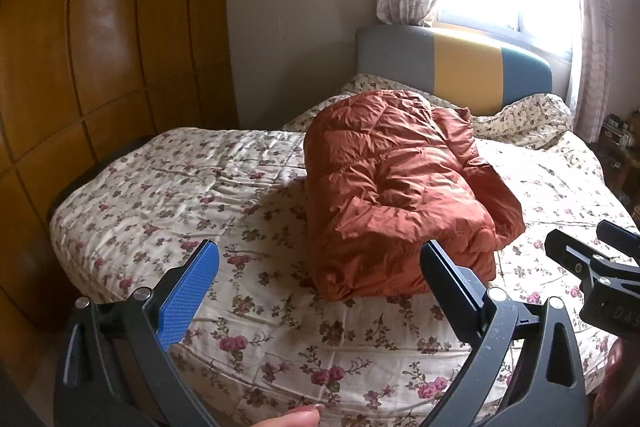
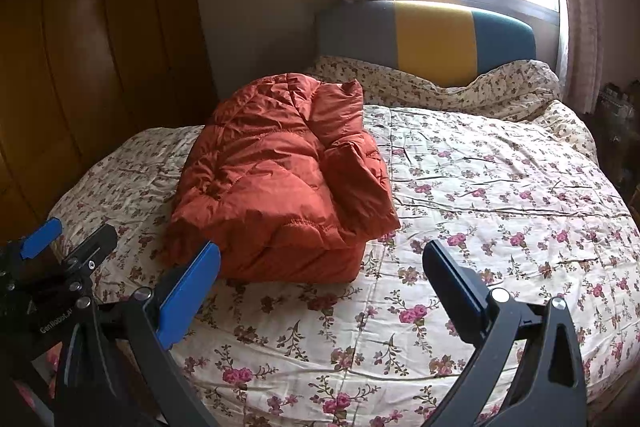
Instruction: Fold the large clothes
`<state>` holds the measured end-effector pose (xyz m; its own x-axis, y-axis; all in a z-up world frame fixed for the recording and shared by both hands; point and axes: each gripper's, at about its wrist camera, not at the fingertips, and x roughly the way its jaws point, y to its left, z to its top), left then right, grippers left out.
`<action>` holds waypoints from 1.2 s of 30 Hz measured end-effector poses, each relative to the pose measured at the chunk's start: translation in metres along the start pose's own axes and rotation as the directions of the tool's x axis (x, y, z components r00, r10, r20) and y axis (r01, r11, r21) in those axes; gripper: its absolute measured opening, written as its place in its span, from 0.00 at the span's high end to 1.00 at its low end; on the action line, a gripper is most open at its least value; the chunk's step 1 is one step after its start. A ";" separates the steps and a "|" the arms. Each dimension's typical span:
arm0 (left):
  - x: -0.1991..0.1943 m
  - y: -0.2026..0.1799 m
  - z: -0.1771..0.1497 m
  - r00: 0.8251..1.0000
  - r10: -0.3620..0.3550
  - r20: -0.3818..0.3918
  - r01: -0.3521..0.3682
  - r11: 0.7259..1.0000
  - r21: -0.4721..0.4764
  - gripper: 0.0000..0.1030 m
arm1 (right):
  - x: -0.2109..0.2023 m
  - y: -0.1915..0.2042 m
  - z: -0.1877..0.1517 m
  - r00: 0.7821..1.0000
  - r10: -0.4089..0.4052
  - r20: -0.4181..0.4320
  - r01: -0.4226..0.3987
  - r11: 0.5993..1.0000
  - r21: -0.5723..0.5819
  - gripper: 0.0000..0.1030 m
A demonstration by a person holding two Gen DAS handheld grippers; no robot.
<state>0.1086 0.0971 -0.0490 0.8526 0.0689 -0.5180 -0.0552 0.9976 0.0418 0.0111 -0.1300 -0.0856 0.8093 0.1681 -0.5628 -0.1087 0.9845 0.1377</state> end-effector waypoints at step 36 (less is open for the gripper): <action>0.000 -0.005 -0.004 1.000 -0.010 -0.010 0.010 1.000 0.008 0.03 | 0.005 0.001 -0.001 1.000 0.003 -0.015 -0.003 1.000 0.008 0.02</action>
<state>0.1073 0.0917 -0.0526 0.8480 0.0590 -0.5266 -0.0426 0.9982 0.0433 0.0146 -0.1276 -0.0896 0.8001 0.1715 -0.5748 -0.1063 0.9836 0.1456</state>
